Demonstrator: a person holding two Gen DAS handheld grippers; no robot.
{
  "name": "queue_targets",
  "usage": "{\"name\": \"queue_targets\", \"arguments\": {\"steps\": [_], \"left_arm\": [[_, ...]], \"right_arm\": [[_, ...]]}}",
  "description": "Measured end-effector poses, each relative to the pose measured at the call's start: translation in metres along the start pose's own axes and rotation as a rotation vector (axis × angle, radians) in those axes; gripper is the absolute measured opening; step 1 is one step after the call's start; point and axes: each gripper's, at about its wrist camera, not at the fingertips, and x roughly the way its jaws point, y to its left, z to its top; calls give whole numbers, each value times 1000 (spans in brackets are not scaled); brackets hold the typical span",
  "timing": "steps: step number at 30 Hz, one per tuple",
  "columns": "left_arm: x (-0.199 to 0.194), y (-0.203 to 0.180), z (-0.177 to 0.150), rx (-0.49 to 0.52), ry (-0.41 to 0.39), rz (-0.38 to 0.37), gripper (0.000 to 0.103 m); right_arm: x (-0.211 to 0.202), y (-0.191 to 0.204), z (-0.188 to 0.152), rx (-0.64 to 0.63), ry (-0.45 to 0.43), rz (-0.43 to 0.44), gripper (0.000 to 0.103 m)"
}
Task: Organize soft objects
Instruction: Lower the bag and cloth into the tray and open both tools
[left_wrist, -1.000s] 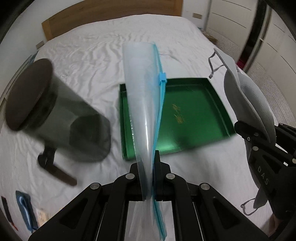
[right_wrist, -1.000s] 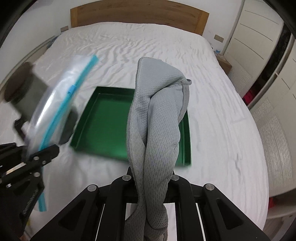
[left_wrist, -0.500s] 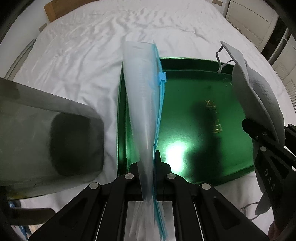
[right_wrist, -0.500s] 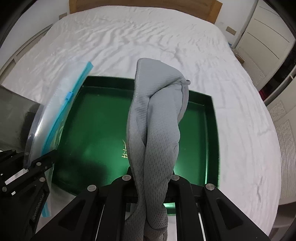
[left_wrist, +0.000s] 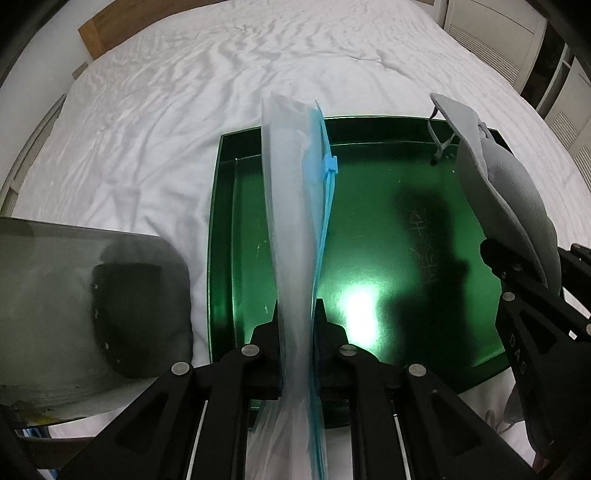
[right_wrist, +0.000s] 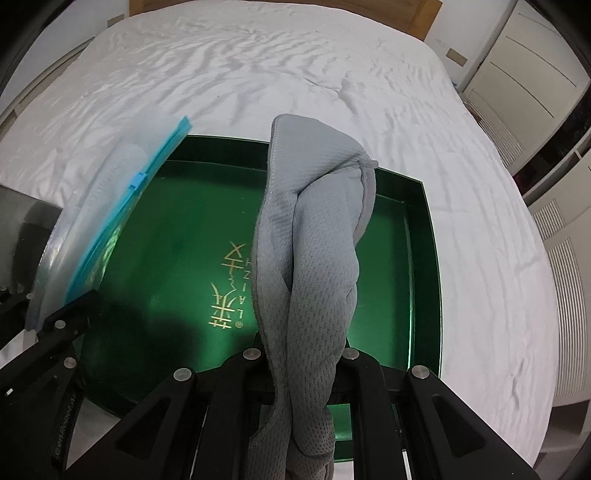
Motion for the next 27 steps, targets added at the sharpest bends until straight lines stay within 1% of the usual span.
{"name": "queue_targets", "arguments": {"steps": [6,7,13,20,27], "left_arm": [[-2,-1,-3,2,-13,11,9],[-5,-4,-6,4,-14,11,9],[-6,-4,-8,13,-17,15,9],[-10,-8,-12,14,-27,16,9],[-11,-5,-12,7,-43,13,9]], "right_arm": [[7,-7,3,12,0,16,11],[11,-10,8,11,1,17,11],[3,-11,4,12,-3,18,11],[5,-9,4,2,1,8,11],[10,-7,6,2,7,12,14]]}}
